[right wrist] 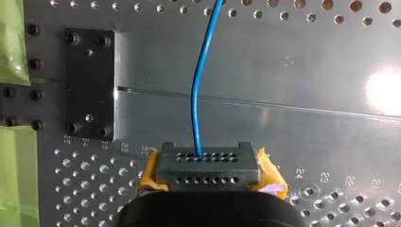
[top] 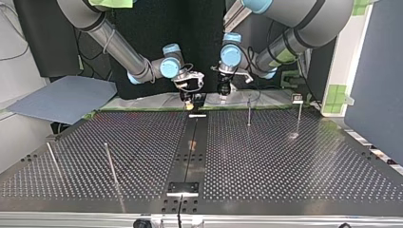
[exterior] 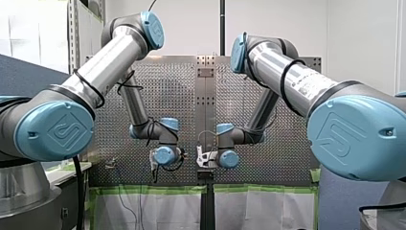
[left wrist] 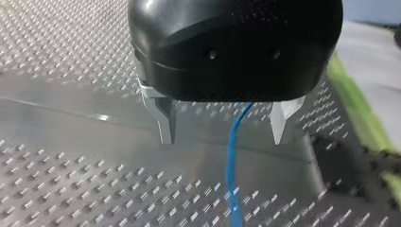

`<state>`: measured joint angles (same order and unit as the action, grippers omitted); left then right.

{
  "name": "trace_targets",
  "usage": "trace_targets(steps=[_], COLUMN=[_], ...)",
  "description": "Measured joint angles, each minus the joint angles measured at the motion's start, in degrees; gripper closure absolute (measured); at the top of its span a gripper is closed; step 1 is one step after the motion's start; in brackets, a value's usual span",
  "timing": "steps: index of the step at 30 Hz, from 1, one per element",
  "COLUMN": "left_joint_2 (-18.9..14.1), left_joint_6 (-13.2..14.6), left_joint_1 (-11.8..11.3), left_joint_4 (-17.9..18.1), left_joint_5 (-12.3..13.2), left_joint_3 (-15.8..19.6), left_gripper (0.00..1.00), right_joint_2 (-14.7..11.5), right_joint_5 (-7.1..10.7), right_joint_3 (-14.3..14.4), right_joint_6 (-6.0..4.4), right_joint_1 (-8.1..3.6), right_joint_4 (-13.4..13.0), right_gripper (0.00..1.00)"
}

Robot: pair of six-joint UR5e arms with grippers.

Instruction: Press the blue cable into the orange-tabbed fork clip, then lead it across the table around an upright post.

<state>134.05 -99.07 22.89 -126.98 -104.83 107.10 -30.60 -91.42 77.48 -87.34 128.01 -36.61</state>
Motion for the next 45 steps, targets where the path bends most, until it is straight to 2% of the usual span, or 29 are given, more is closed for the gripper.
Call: trace_targets(steps=[5,14,23,34,40,45], left_joint_2=[0.01,0.02,0.02,1.58,2.41,2.46], left_joint_6=[0.81,3.06,3.55,4.94,4.68,3.72], left_joint_1=[-1.94,-5.61,-5.79,-6.59,-6.59,-6.75], left_joint_4=[-0.75,-3.01,-2.84,-2.19,-0.85,0.49], left_joint_5=[-1.53,0.06,0.88,0.22,-0.05,-1.33], left_joint_3=[-1.87,-2.12,-1.29,-0.49,-0.55,-0.57], left_gripper=[0.0,0.0,0.0,0.0,0.0,0.0], right_joint_2=[0.09,0.22,0.3,0.31,0.38,0.42], right_joint_5=[0.0,0.0,0.0,0.0,0.0,0.0], right_joint_3=[0.0,0.0,0.0,-0.01,-0.03,-0.01], right_joint_6=[0.09,0.21,0.22,0.22,0.22,0.29], right_joint_1=[0.0,-0.1,-0.18,-0.18,-0.18,-0.05], right_joint_4=[0.02,-0.05,-0.06,-0.08,-0.05,0.01], right_gripper=[1.0,1.0,1.0,1.0,1.0,1.0])
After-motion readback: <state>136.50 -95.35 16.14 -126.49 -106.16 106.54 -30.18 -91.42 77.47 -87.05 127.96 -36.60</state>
